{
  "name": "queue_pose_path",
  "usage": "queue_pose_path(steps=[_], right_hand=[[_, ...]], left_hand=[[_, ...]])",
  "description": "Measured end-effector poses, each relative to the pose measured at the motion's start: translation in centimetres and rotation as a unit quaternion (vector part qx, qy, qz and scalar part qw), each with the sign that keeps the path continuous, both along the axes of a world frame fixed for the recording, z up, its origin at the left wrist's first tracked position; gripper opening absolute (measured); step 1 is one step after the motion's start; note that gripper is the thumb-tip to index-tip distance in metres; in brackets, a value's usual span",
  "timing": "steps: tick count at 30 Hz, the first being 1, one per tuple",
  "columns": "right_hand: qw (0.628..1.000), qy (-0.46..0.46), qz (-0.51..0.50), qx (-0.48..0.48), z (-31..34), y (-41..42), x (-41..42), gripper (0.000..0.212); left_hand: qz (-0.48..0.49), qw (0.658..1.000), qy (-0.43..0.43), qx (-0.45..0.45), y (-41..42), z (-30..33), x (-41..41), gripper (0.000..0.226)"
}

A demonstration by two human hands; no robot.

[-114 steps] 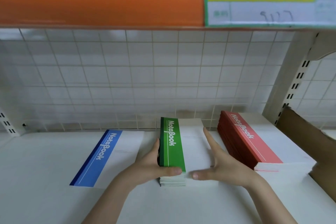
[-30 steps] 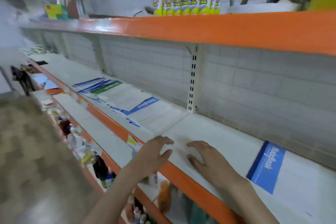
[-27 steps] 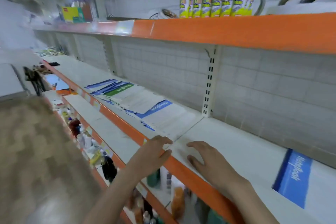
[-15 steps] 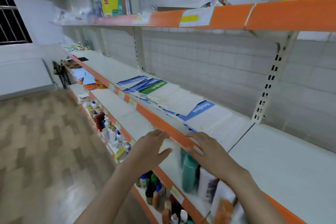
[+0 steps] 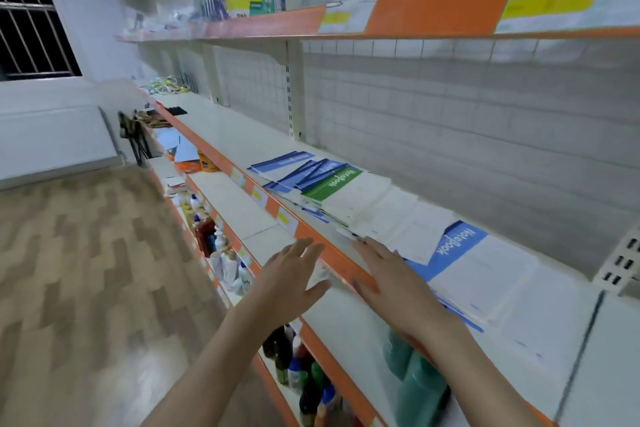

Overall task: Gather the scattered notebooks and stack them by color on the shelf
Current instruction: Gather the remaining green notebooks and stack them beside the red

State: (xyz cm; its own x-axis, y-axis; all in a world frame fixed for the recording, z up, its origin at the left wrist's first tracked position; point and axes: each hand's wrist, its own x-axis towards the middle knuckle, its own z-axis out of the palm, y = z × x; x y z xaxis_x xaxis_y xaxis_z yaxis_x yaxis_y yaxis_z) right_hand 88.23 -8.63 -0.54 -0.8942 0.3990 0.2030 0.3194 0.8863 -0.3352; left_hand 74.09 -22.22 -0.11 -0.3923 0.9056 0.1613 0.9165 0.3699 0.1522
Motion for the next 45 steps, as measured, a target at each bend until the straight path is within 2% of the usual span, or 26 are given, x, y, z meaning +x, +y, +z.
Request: queue_pose_path(steps=[6, 12, 17, 26, 31, 34, 37, 39, 45], right_hand=[[0.999, -0.003, -0.035, -0.01, 0.4, 4.7, -6.6, 0.061], [0.997, -0.025, -0.075, 0.016, 0.9, 7.6, -9.6, 0.06], [0.992, -0.069, -0.104, 0.023, 1.4, 8.7, -10.6, 0.065], [0.982, -0.077, -0.171, 0.0, 1.5, 10.3, -12.3, 0.068], [0.972, -0.068, -0.223, -0.015, 1.2, 10.9, -14.7, 0.07], [0.967, -0.069, -0.241, -0.031, 0.9, 11.1, -16.4, 0.071], [0.962, -0.062, -0.264, -0.031, 0.3, 11.2, -17.8, 0.071], [0.959, -0.065, -0.275, -0.029, -0.2, 11.2, -18.6, 0.069], [0.953, -0.027, -0.298, -0.044, -1.2, 10.8, -19.7, 0.063]], left_hand=[[-0.018, 0.999, 0.035, -0.006, 5.2, 1.3, -7.0, 0.066], [-0.041, 0.998, 0.039, 0.009, 9.1, 1.7, -11.0, 0.066], [-0.078, 0.997, 0.007, 0.015, 12.0, 1.9, -13.0, 0.069], [-0.136, 0.991, -0.015, -0.002, 16.1, 1.0, -16.7, 0.072], [-0.141, 0.989, 0.015, -0.04, 18.4, 1.1, -19.6, 0.075], [-0.093, 0.99, 0.037, -0.097, 19.9, 1.3, -21.0, 0.09], [-0.093, 0.984, 0.044, -0.145, 21.1, 1.2, -21.6, 0.105], [-0.098, 0.982, 0.032, -0.156, 21.8, 0.8, -21.8, 0.108], [-0.119, 0.986, -0.047, -0.107, 23.2, 0.3, -22.8, 0.101]])
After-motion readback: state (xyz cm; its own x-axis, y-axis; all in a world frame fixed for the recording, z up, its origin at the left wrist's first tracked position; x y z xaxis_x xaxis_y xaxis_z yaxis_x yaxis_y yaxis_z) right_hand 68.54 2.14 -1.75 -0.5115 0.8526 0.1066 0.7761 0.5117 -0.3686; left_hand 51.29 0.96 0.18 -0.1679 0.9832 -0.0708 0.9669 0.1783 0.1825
